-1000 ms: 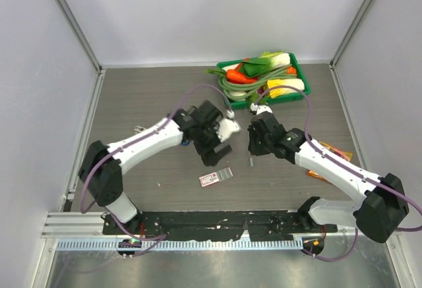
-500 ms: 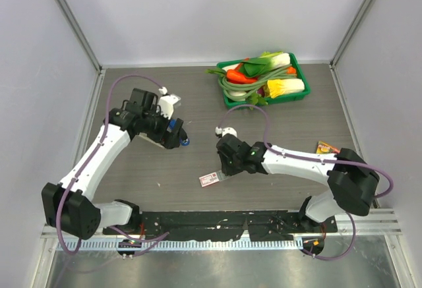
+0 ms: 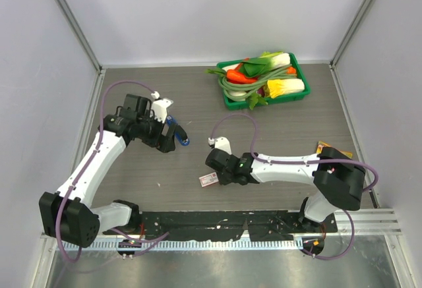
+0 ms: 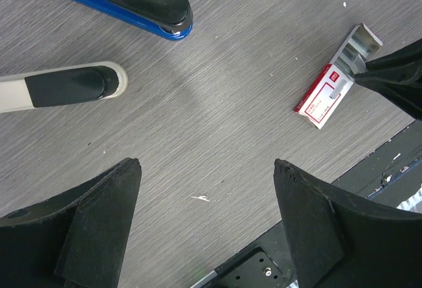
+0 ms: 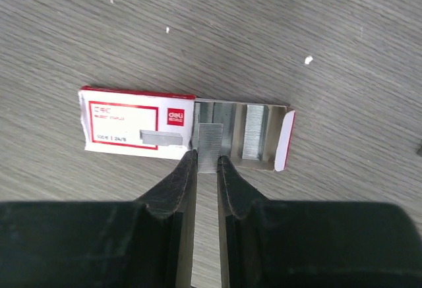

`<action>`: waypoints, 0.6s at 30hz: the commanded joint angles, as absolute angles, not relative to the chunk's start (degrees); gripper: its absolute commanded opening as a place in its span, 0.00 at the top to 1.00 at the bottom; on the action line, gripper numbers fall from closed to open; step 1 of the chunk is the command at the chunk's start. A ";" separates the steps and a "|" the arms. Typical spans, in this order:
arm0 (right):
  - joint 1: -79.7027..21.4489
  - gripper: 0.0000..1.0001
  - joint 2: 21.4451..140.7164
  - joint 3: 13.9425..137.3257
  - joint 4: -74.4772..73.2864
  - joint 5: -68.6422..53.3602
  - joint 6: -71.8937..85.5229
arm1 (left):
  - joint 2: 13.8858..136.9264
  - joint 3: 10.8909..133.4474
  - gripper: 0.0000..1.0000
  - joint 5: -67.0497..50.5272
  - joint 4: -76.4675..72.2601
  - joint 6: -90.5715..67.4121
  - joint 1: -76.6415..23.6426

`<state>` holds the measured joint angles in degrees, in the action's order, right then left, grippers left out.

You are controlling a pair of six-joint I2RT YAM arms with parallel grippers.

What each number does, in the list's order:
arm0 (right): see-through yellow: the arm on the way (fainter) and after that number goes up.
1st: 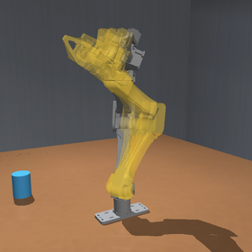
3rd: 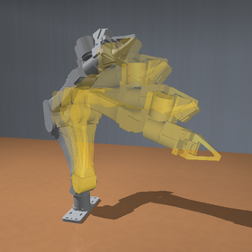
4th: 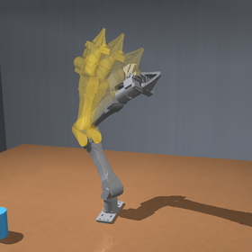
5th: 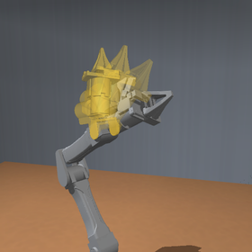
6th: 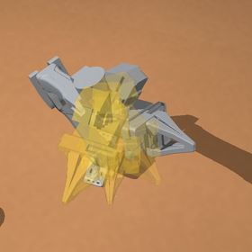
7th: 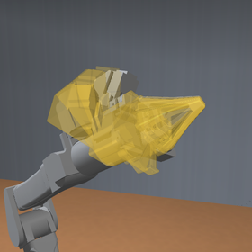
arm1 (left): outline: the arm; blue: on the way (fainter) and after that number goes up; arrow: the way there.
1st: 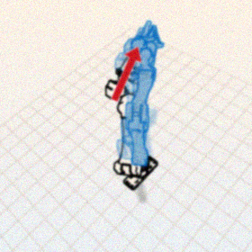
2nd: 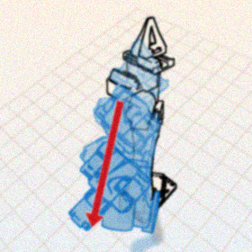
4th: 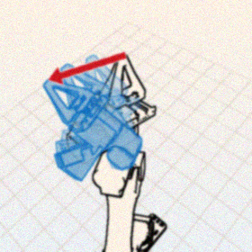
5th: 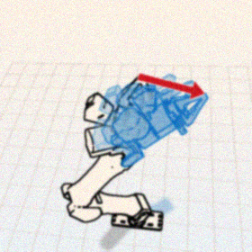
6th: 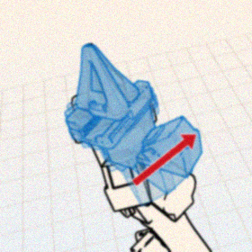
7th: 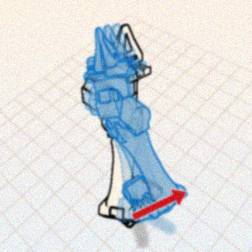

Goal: Unload the staples from the stapler

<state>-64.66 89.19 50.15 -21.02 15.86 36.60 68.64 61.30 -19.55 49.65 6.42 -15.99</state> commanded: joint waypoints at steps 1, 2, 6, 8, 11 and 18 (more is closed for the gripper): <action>-66.71 0.96 89.56 52.12 -23.37 23.90 39.20 | 67.41 60.73 0.14 -20.65 48.43 6.24 -15.73; -66.97 0.95 89.47 52.29 -23.55 24.34 39.11 | 67.41 60.47 0.15 -20.74 48.43 6.15 -15.73; -67.50 0.96 89.65 53.08 -25.22 26.36 38.94 | 67.67 60.47 0.14 -20.74 48.51 6.06 -15.73; -67.50 0.96 89.39 53.17 -25.31 26.89 38.59 | 67.59 60.29 0.15 -20.83 48.34 5.98 -15.73; -67.50 0.95 89.47 53.17 -25.40 27.33 38.32 | 67.50 60.38 0.15 -20.92 48.43 5.98 -15.73; -67.50 0.94 90.88 53.26 -24.70 26.98 37.44 | 67.32 60.38 0.15 -20.92 48.69 5.98 -15.73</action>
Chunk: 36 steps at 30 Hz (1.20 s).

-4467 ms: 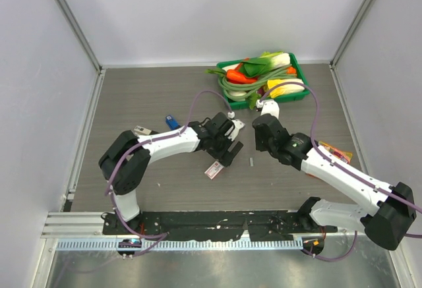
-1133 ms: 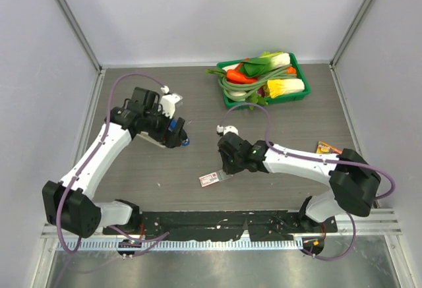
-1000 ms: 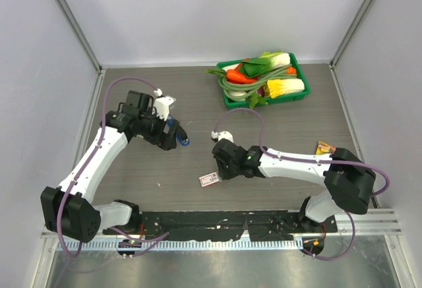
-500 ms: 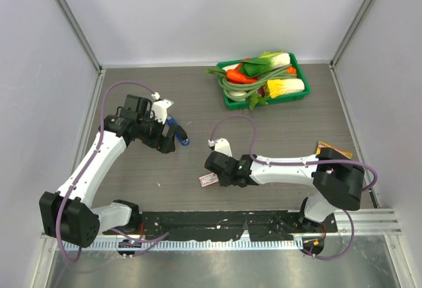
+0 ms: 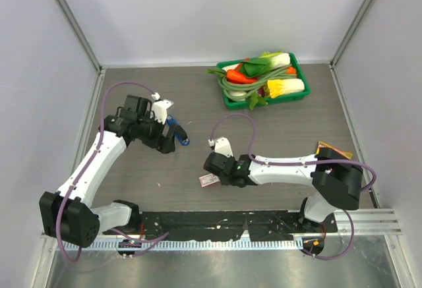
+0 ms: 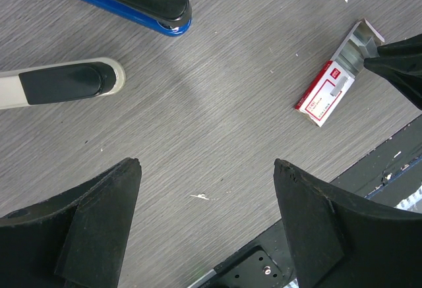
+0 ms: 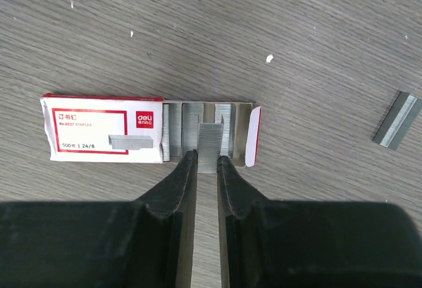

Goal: Unload the staples from the stapler

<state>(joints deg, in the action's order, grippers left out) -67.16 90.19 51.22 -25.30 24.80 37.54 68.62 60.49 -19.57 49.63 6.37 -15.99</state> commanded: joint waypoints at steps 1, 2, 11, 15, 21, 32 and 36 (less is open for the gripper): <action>-67.50 0.94 90.97 53.35 -24.52 27.07 37.09 | 67.41 60.47 0.14 -20.83 48.69 5.98 -15.73; -67.50 0.93 91.05 53.52 -24.52 27.07 37.09 | 67.41 60.38 0.15 -20.83 48.78 5.98 -15.73; -67.50 0.92 91.58 54.05 -24.17 25.93 36.65 | 67.76 60.29 0.14 -21.01 48.69 6.15 -15.73; -67.59 0.90 91.32 54.14 -24.17 25.75 36.65 | 67.76 60.29 0.14 -21.09 48.60 6.15 -15.73; -67.50 0.89 91.85 54.23 -24.87 25.40 36.30 | 67.50 60.29 0.15 -21.18 48.69 6.15 -15.73; -67.50 0.80 91.76 54.49 -25.31 24.87 36.12 | 67.59 60.82 0.15 -21.44 49.22 6.15 -15.73; -67.50 0.75 91.58 54.40 -25.49 24.61 36.30 | 67.68 61.00 0.15 -21.45 49.39 6.15 -15.73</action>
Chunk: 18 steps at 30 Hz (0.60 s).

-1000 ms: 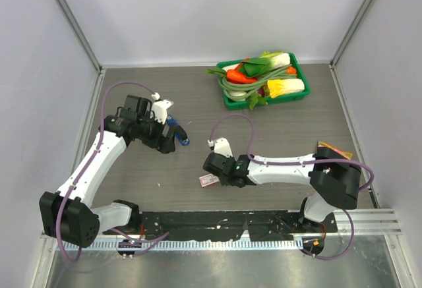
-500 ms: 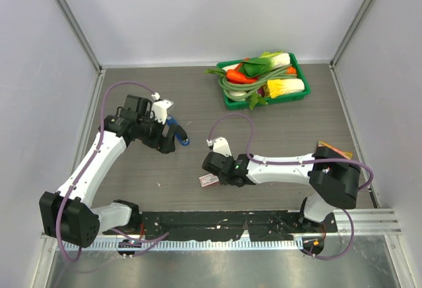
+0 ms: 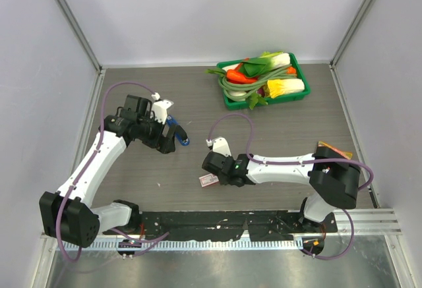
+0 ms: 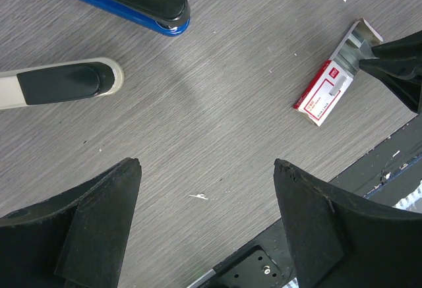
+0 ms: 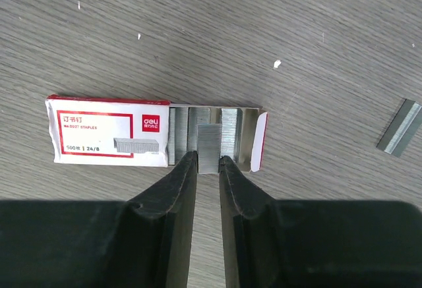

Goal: Unload the staples from the stapler

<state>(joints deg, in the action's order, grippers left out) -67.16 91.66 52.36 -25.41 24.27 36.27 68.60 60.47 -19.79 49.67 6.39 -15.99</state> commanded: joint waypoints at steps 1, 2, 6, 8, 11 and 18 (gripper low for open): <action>-67.50 0.74 91.41 54.32 -25.66 24.52 36.39 | 67.59 61.08 0.15 -21.45 49.31 6.15 -15.82; -67.50 0.74 91.49 54.32 -25.58 24.52 36.47 | 67.67 61.00 0.15 -21.36 49.39 6.15 -15.73; -67.50 0.73 91.49 54.05 -25.66 24.17 36.65 | 67.59 61.08 0.14 -21.36 49.57 6.15 -15.73; -67.50 0.73 91.58 54.05 -25.66 23.73 36.65 | 67.50 61.08 0.14 -21.36 49.57 6.15 -15.73; -67.50 0.73 91.32 53.97 -25.58 23.90 36.91 | 67.50 61.17 0.15 -21.36 49.66 6.15 -15.82; -67.41 0.73 88.60 56.42 -28.21 26.01 36.04 | 67.59 61.17 0.14 -21.45 49.75 6.15 -15.73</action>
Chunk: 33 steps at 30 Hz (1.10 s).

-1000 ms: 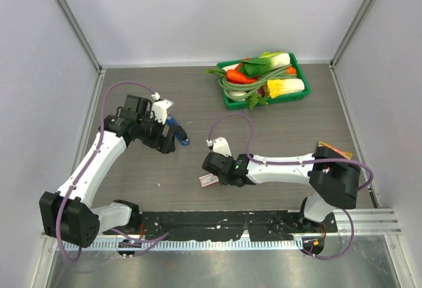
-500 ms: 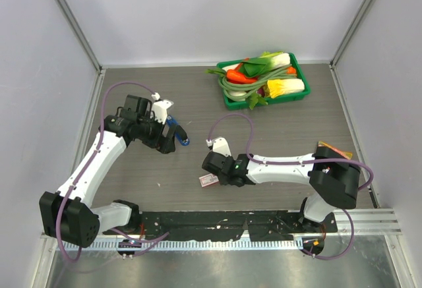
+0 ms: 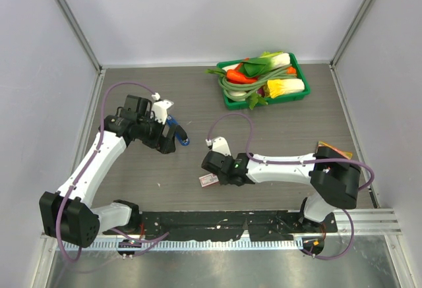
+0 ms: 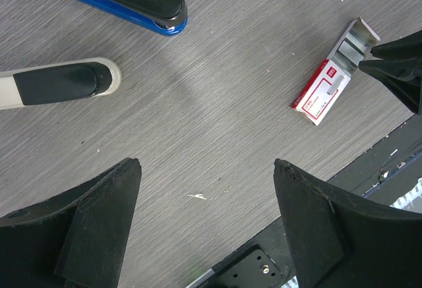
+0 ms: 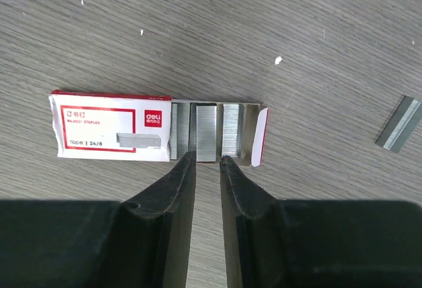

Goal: Unload the staples from the stapler

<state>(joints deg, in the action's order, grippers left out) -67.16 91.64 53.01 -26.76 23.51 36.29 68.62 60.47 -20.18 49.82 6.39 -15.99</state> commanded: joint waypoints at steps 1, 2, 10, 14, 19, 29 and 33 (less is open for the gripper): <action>-67.50 0.73 88.25 56.77 -28.73 26.28 35.69 | 67.59 61.17 0.15 -21.36 49.75 6.24 -15.82; -67.50 0.73 87.98 57.04 -29.00 27.06 35.60 | 67.67 61.17 0.15 -21.62 49.75 6.15 -15.73; -65.31 0.90 88.77 57.31 -29.71 29.09 35.24 | 67.85 61.08 0.15 -21.53 49.39 5.89 -15.82; -63.99 0.96 88.51 56.60 -29.00 28.13 35.07 | 68.47 61.00 0.15 -21.88 49.13 6.06 -15.82; -63.90 0.99 89.56 56.43 -28.13 26.90 35.51 | 69.26 60.38 0.15 -23.11 48.69 6.24 -15.91; -63.90 0.99 91.40 55.11 -26.54 24.35 37.44 | 70.84 59.94 0.15 -23.47 48.17 7.73 -16.52; -63.90 0.99 91.58 54.41 -26.37 24.34 38.14 | 70.58 58.71 0.15 -22.94 47.73 8.44 -17.14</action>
<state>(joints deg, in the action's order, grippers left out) -63.68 91.24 55.16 -27.99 24.14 36.38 71.13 59.81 -22.11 49.50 6.92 -16.36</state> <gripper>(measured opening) 0.026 0.847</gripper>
